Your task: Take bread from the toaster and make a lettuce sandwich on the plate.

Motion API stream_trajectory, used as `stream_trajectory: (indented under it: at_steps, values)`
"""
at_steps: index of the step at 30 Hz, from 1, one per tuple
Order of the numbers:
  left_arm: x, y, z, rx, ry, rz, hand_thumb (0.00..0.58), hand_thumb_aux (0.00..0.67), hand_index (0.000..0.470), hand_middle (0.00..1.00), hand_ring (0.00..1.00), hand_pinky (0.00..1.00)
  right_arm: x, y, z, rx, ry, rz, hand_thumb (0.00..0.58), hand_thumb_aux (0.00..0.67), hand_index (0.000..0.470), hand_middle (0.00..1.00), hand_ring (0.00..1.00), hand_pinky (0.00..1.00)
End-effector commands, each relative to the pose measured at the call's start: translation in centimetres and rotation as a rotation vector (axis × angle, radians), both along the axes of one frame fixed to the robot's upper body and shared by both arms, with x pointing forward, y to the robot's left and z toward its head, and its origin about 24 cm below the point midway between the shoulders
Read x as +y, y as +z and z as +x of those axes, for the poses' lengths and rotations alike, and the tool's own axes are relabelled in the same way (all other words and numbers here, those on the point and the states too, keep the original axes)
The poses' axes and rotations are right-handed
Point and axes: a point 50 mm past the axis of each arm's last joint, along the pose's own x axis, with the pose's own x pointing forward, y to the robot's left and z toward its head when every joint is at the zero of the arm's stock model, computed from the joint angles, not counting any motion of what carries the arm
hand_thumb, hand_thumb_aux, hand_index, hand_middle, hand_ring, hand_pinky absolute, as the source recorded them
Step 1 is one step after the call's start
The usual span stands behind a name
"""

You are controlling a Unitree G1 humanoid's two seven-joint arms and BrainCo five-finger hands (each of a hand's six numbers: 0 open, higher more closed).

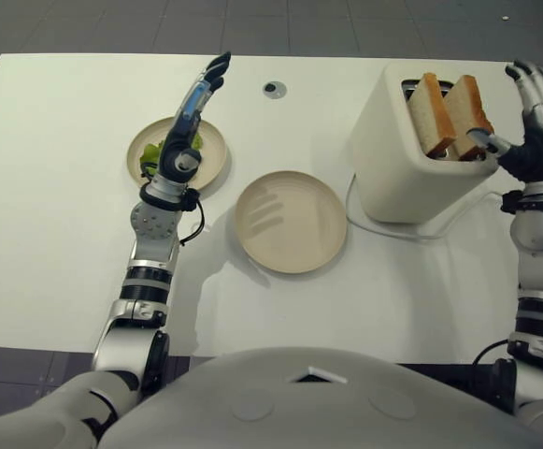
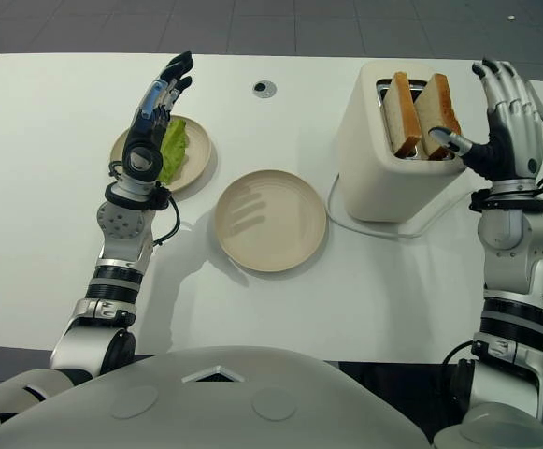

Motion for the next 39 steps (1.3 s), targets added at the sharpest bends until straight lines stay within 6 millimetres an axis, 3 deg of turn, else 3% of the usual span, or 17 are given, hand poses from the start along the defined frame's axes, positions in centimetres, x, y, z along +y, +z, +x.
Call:
stream_trajectory:
  at_steps: [1, 4, 5, 6, 7, 8, 9, 10, 11, 13, 21, 25, 30, 34, 37, 38, 39]
  values:
    - [-0.1, -0.1, 0.2, 0.005, -0.004, 0.015, 0.0, 0.0, 0.0, 0.0, 0.0, 0.0, 0.6, -1.6, 0.2, 0.119, 0.047, -0.009, 0.0, 0.0, 0.0, 0.0, 0.0, 0.0]
    - [-0.1, -0.2, 0.2, 0.006, 0.0, 0.017, 0.0, 0.0, 0.0, 0.0, 0.0, 0.0, 1.4, -2.4, 0.3, 0.175, 0.106, 0.003, 0.0, 0.0, 0.0, 0.0, 0.0, 0.0]
    - [-0.1, -0.2, 0.2, 0.006, 0.0, 0.017, 0.0, 0.0, 0.0, 0.0, 0.0, 0.0, 1.4, -2.4, 0.2, 0.184, 0.115, 0.007, 0.132, 0.081, 0.057, 0.0, 0.0, 0.0]
    - [-0.1, -0.1, 0.2, 0.005, 0.0, 0.017, 0.0, 0.0, 0.0, 0.0, 0.0, 0.0, 1.4, -2.4, 0.2, 0.181, 0.121, 0.015, 0.316, 0.218, 0.153, 0.0, 0.0, 0.0]
    - [-0.1, -0.1, 0.2, 0.004, 0.001, 0.016, 0.0, 0.0, 0.0, 0.0, 0.0, 0.0, 1.4, -2.1, 0.1, 0.167, 0.128, 0.027, 0.445, 0.347, 0.243, 0.0, 0.0, 0.0]
    - [-0.1, -0.1, 0.1, 0.004, 0.002, 0.015, 0.0, 0.0, 0.0, 0.0, 0.0, 0.0, 1.4, -1.8, 0.1, 0.147, 0.136, 0.038, 0.52, 0.455, 0.319, 0.0, 0.0, 0.0]
    - [-0.1, -0.1, 0.2, 0.004, 0.002, 0.015, 0.0, 0.0, 0.0, 0.0, 0.0, 0.0, 1.4, -1.4, 0.1, 0.124, 0.143, 0.047, 0.58, 0.665, 0.466, 0.22, 0.22, 0.22]
    - [-0.1, -0.1, 0.2, 0.004, 0.002, 0.015, 0.0, 0.0, 0.0, 0.0, 0.0, 0.0, 1.4, -0.9, 0.1, 0.1, 0.15, 0.056, 0.58, 0.67, 0.47, 0.42, 0.42, 0.42]
    - [-0.2, -0.1, 0.2, 0.004, 0.001, 0.015, 0.0, 0.0, 0.0, 0.0, 0.0, 0.0, 1.4, -0.5, 0.0, 0.077, 0.155, 0.064, 0.58, 0.67, 0.47, 0.73, 0.73, 0.73]
    - [-0.2, -0.1, 0.2, 0.004, 0.002, 0.015, 0.0, 0.0, 0.0, 0.0, 0.0, 0.0, 1.4, 0.5, 0.0, 0.016, 0.159, 0.085, 0.58, 0.67, 0.47, 1.0, 1.0, 1.0]
    - [1.0, 0.3, 0.8, -0.026, 0.077, 0.065, 0.0, 0.0, 0.0, 0.0, 0.0, 0.0, 1.6, 4.7, 0.1, -0.286, 0.167, 0.217, 0.58, 0.67, 0.47, 1.0, 1.0, 1.0]
    - [3.1, 0.6, 1.7, -0.054, 0.236, 0.196, 0.0, 0.0, 0.0, 0.0, 0.0, 0.0, 1.9, 7.1, -0.3, -0.44, 0.193, 0.269, 0.58, 0.67, 0.47, 1.0, 1.0, 1.0]
    - [7.9, -1.8, 4.2, -0.103, 0.679, 0.852, 0.0, 0.0, 0.0, 0.0, 0.0, 0.0, 2.7, 9.0, -1.4, -0.58, 0.289, 0.376, 0.58, 0.67, 0.47, 1.0, 1.0, 1.0]
    - [11.8, -5.0, 4.7, 0.078, 0.795, 1.188, 0.0, 0.0, 0.0, 0.0, 0.0, 0.0, 4.5, 9.4, -1.9, -0.582, 0.472, 0.534, 0.58, 0.67, 0.47, 1.0, 1.0, 1.0]
    - [13.2, -7.5, 4.5, 0.245, 0.799, 1.331, 0.0, 0.0, 0.0, 0.0, 0.0, 0.0, 7.4, 8.4, -1.8, -0.494, 0.671, 0.684, 0.58, 0.67, 0.47, 1.0, 1.0, 1.0]
    - [13.1, -8.0, 4.6, 0.271, 0.79, 1.35, 0.066, 0.039, 0.028, 0.0, 0.0, 0.0, 8.8, 7.8, -1.7, -0.435, 0.747, 0.751, 0.58, 0.67, 0.47, 1.0, 1.0, 1.0]
    - [12.8, -8.4, 4.7, 0.28, 0.78, 1.356, 0.168, 0.105, 0.074, 0.0, 0.0, 0.0, 10.1, 6.9, -1.6, -0.37, 0.804, 0.79, 0.58, 0.67, 0.47, 1.0, 1.0, 1.0]
